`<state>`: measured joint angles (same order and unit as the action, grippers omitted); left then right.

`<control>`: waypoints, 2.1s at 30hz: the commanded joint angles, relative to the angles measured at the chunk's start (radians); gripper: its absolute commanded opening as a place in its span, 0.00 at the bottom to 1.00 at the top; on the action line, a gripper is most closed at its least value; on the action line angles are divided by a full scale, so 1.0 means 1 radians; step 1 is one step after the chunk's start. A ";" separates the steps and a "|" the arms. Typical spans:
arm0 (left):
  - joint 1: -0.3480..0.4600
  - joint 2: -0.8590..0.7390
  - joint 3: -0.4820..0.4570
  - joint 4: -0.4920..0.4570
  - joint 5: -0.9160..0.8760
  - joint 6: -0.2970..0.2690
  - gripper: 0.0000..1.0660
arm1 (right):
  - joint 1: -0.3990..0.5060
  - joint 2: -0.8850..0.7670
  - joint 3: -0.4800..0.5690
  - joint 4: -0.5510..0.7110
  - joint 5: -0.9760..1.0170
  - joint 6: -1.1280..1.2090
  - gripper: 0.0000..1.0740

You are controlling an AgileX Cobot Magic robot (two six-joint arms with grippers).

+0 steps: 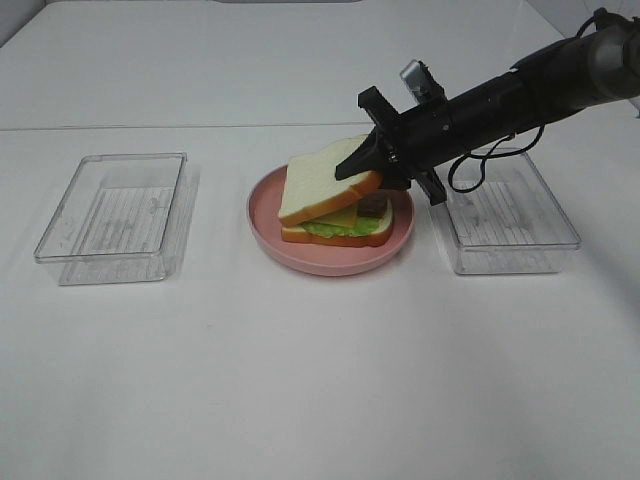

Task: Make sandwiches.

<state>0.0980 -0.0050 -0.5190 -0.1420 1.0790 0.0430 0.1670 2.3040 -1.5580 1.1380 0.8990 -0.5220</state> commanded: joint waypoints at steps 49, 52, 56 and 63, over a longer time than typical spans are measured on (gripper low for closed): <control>0.004 -0.021 0.003 -0.011 -0.010 0.000 0.96 | -0.026 -0.400 -0.006 -1.306 0.118 0.719 0.79; 0.004 -0.021 0.003 -0.011 -0.010 0.000 0.96 | -0.053 -0.400 -0.006 -1.307 0.187 0.688 0.79; 0.004 -0.021 0.003 -0.011 -0.010 0.000 0.96 | -0.050 -0.448 0.026 -1.300 0.251 0.681 0.79; 0.004 -0.021 0.003 -0.011 -0.010 0.000 0.96 | -0.050 -0.646 0.243 -1.261 0.223 0.680 0.79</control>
<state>0.0980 -0.0050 -0.5190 -0.1420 1.0790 0.0430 0.1180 1.7580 -1.4170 -0.1480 1.1280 0.1670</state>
